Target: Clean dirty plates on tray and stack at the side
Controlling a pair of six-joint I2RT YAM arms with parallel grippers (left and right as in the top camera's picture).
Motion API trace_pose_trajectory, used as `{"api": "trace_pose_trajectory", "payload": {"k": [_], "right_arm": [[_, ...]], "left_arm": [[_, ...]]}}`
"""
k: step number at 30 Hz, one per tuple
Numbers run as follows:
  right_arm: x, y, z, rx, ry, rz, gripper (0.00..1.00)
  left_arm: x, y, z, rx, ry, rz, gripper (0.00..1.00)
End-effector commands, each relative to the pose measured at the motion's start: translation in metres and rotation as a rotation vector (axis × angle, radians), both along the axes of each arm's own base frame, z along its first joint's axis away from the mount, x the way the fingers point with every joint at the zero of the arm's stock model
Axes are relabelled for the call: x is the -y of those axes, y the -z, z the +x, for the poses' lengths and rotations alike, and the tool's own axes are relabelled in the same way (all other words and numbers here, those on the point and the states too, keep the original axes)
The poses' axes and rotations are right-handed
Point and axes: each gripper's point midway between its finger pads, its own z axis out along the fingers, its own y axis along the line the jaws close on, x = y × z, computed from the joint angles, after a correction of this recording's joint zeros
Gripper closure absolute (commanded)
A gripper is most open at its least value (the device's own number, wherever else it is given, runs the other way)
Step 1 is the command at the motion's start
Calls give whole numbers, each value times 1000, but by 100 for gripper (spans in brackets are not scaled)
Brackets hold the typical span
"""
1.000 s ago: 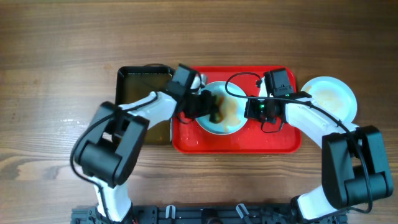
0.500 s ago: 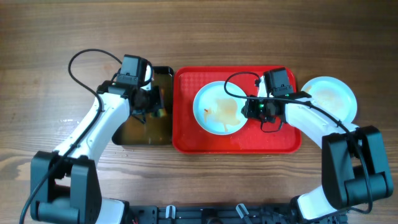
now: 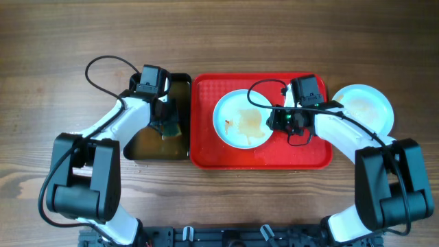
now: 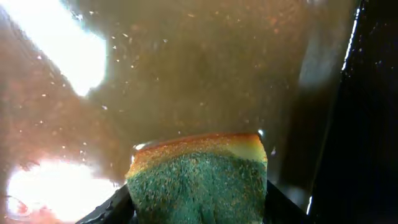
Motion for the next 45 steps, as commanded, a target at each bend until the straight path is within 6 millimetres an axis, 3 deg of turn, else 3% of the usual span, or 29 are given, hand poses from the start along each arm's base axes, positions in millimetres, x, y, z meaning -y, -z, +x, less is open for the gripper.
{"api": "trace_pose_trajectory", "payload": {"k": [1,4,8,9,11,12,15,18,19,20,21,25,26,27,28,30,31,32,35,41,44,45], "right_arm": [[5,10,-7,-30,1,-33,76],[5,10,-8,-31,0,-34,76],[5,10,-8,-35,0,-35,76],[5,11,-9,-38,0,-36,77],[5,11,-10,-41,-1,-36,76],[5,11,-10,-41,-1,-36,76],[5,11,-10,-41,-1,-36,76],[5,11,-11,-47,-2,-38,79],[6,12,-13,-54,-1,-39,86],[6,12,-14,-60,-2,-40,90],[6,12,-15,-64,-2,-40,92],[-1,4,-14,-21,-87,-12,95],[-2,-3,-11,6,-99,-11,95],[-1,-13,-6,45,-107,-17,95],[1,-23,-2,81,-100,-34,95],[8,-47,6,176,-103,-76,95],[15,-61,10,226,-83,-119,96],[25,-80,15,315,-97,-204,95],[36,-116,20,474,-155,-424,96],[43,-161,22,657,-231,-886,96],[22,-166,20,705,-516,-1024,96],[28,-174,20,704,-513,-1112,96]], "left_arm": [[14,27,-22,-112,28,-85,61],[19,28,-18,-100,36,-112,96],[23,14,9,-4,86,-114,96],[24,8,16,13,89,-115,94],[24,6,12,-15,87,-112,56],[21,9,1,-63,84,-105,50],[16,15,-42,-239,82,-79,48],[19,16,-52,-276,94,-72,50],[23,15,-54,-278,103,-85,65],[28,15,-54,-278,115,-93,87],[30,15,-55,-278,124,-90,94],[31,16,-55,-274,133,-73,96],[30,16,-55,-273,132,-68,96],[30,16,-56,-275,132,-66,87],[30,16,-56,-275,132,-66,56],[30,16,-57,-278,131,-65,53],[30,16,-57,-278,132,-65,45],[30,16,-56,-278,131,-65,44],[30,16,-56,-278,131,-65,43],[30,16,-56,-274,131,-66,42],[30,16,-55,-273,132,-66,42],[30,16,-55,-271,132,-67,42]]}}
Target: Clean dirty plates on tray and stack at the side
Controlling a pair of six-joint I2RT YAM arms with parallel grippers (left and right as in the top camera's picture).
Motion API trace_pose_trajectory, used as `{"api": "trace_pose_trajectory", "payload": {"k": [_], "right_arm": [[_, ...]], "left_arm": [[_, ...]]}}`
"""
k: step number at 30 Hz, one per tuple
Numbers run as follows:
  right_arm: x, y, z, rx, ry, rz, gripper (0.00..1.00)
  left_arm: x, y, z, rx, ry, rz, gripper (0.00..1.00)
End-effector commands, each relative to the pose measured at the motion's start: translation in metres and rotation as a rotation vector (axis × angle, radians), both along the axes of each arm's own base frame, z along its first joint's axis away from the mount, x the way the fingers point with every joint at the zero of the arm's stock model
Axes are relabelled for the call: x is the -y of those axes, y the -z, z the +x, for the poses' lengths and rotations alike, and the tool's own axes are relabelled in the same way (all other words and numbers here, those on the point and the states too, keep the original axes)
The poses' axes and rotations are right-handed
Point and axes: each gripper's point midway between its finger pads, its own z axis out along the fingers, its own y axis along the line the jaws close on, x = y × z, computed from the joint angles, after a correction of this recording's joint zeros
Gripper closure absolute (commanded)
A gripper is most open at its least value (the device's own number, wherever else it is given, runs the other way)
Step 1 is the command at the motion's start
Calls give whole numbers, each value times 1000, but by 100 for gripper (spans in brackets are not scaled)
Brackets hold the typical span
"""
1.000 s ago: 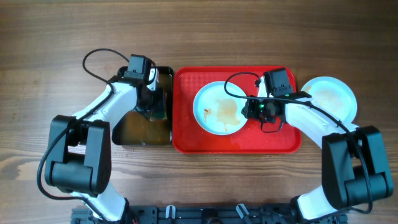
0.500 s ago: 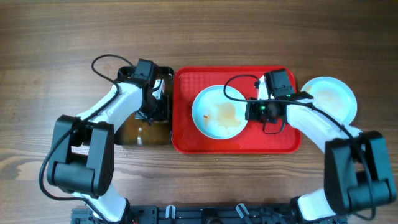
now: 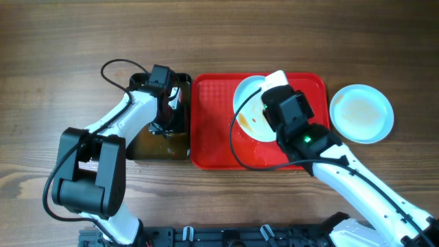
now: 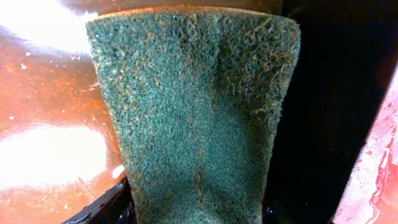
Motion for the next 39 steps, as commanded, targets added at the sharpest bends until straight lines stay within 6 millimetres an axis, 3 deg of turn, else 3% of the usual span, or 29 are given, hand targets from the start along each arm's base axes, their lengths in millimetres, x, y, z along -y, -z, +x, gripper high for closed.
{"api": "trace_pose_trajectory", "payload": {"k": [1,5,9,11,12,14,18,22,24,25,26,28,29,30,32,34,36,39], "right_arm": [[21,-28,1,81,9,-264,96],[23,-31,2,98,28,-259,96],[6,-23,2,89,10,-113,96],[-14,-9,-3,42,44,131,96],[-31,3,-11,-22,60,305,96],[-47,21,-23,-129,102,467,96],[-39,76,-44,-285,229,453,96],[-37,107,-46,-352,260,399,96],[-40,113,-49,-377,256,399,95],[-40,115,-49,-382,255,399,95],[-41,115,-48,-379,254,402,95],[-45,114,-46,-376,246,418,96],[-45,114,-46,-374,253,425,96],[-45,113,-45,-369,265,437,96],[-47,111,-40,-350,281,468,96],[-44,109,-33,-326,328,516,96],[-39,108,-29,-312,369,545,96],[-32,108,-25,-302,406,565,96]], "left_arm": [[-1,16,-12,-53,9,8,42],[-1,16,-12,-52,9,8,42],[-1,16,-12,-50,9,8,44],[-1,16,-11,-49,9,7,48],[-1,16,-11,-48,9,7,45],[0,16,-8,-34,9,4,43],[4,15,8,33,9,-13,37],[5,14,10,39,9,-15,42],[5,14,11,42,9,-15,42],[5,14,12,47,9,-17,44],[6,14,14,57,9,-19,53],[6,14,16,65,9,-21,89],[6,14,16,65,9,-21,96],[6,13,17,67,9,-21,96],[7,-2,22,98,8,-28,96],[10,-40,33,184,9,-50,96],[15,-65,33,238,4,-79,96],[51,-84,19,187,36,-305,96]]}}
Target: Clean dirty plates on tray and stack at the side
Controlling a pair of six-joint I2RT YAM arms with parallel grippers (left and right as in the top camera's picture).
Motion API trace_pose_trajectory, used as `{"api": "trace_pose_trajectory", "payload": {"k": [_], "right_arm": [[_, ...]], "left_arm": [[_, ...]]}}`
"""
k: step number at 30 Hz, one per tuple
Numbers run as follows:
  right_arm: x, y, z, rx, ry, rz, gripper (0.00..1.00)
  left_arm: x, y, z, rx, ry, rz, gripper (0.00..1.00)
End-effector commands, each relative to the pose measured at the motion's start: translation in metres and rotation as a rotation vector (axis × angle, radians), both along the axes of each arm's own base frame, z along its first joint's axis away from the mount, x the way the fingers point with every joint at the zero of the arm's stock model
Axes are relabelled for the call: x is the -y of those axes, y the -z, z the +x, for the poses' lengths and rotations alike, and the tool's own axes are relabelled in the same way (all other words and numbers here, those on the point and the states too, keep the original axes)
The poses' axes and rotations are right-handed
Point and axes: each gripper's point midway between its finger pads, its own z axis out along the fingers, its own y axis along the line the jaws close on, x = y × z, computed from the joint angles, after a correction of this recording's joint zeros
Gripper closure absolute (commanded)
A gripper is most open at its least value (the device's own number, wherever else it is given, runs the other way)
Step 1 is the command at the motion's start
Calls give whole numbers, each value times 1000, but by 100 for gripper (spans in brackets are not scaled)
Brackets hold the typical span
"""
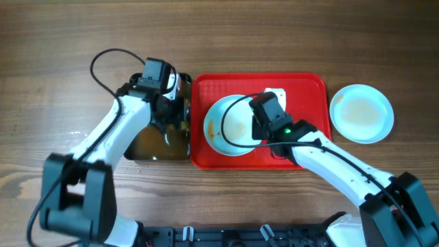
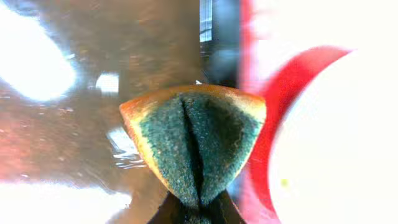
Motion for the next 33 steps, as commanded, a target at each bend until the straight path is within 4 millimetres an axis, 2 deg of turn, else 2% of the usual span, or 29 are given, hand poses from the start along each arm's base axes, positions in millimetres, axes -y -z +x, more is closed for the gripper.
{"api": "trace_pose_trajectory", "payload": {"k": [1,3,7,9,11,12,15,17,19,24,26,28,30,33], "right_arm": [[2,3,2,-5,43,28,96],[-3,4,2,-13,30,54,96],[-4,3,2,-13,28,57,96],[-4,4,2,-14,27,57,96],[-4,4,1,-15,28,56,96],[-4,4,1,-16,28,56,96],[-5,4,1,-20,24,60,96],[-5,4,0,-21,24,60,96],[-4,5,0,-24,24,57,96],[-4,4,0,-23,24,59,96],[-14,2,4,-11,-3,102,86],[-34,-1,9,5,-82,170,83],[-40,10,12,-10,-93,182,78],[-37,26,14,-35,-61,177,77]], "left_arm": [[53,-34,-9,-33,54,-305,96],[73,-35,-11,-52,54,-361,96],[106,-24,-11,-79,41,-393,96],[125,-10,-13,-104,48,-401,96],[134,9,-19,-137,56,-371,96],[133,20,-20,-142,51,-333,96],[113,50,-16,-126,3,-165,96],[82,60,-7,-73,-59,0,96],[69,61,-2,-39,-80,71,96],[67,57,-2,-24,-34,93,96],[62,59,-6,-39,-37,115,96],[58,60,-9,-49,-40,135,96],[58,60,-10,-52,-40,137,96],[57,61,-11,-58,-39,140,96]]}}
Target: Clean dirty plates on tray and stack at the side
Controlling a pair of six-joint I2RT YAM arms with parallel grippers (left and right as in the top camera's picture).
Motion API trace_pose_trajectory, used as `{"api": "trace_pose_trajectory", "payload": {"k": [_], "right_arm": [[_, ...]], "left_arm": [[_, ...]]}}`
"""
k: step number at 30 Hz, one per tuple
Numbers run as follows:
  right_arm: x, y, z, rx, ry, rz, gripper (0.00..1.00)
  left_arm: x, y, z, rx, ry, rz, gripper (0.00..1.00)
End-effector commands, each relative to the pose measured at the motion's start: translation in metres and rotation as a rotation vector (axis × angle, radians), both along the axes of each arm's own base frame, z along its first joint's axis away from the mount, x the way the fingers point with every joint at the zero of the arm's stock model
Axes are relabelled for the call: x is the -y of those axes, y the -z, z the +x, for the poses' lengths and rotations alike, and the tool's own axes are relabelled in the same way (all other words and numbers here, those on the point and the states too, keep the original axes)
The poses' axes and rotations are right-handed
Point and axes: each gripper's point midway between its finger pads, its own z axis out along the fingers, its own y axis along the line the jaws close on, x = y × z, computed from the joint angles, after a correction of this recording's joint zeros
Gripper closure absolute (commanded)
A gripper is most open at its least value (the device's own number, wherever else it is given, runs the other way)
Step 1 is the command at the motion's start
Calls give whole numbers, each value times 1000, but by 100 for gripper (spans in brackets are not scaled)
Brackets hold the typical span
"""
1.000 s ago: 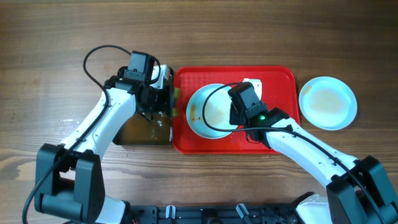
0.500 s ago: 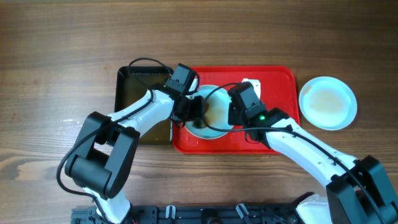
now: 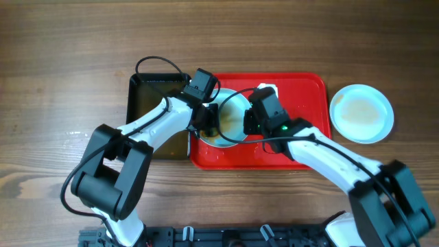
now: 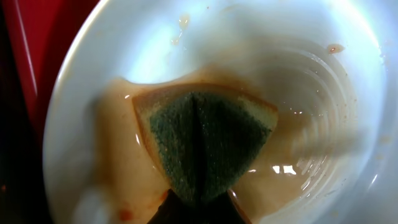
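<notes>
A white dirty plate [image 3: 232, 118] is held tilted over the left part of the red tray [image 3: 302, 89]. My right gripper [image 3: 250, 126] is shut on the plate's right rim. My left gripper [image 3: 208, 122] is shut on a green-and-yellow sponge [image 4: 205, 138], folded between its fingers. The sponge is pressed against the plate's [image 4: 280, 43] face. Brown wet smears lie around the sponge. The left gripper [image 4: 199, 210] shows only as dark fingertips at the bottom edge of the left wrist view.
A black tub [image 3: 152, 110] of brown water stands just left of the tray. A second white plate [image 3: 362, 112] with a faint brownish film lies on the wooden table right of the tray. The left arm's cable loops over the tub.
My left gripper has moved right with the sponge, from over the tub's right edge onto the plate. The right gripper still holds the plate tilted over the tray's left part.
First the sponge was dipped in the tub's brown water and my right gripper was at the rim of the plate lying on the tray. Then the plate was raised at the tray's back. Later it was at the tray's left, and now the sponge touches it.
</notes>
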Motion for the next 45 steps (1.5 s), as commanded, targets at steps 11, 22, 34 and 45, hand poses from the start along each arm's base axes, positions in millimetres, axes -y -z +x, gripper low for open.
{"api": "trace_pose_trajectory", "payload": {"k": [11,22,34,45], "right_arm": [[21,20,1,-93,54,27,80],[-4,4,14,-3,-90,96,56],[6,33,-7,-129,-86,42,66],[27,21,1,-72,-22,-53,96]], "left_arm": [[-45,12,-11,-20,-23,221,96],[-43,-70,7,172,-62,107,96],[-111,-52,8,93,-228,177,96],[-98,-5,-6,-19,-42,156,96]]}}
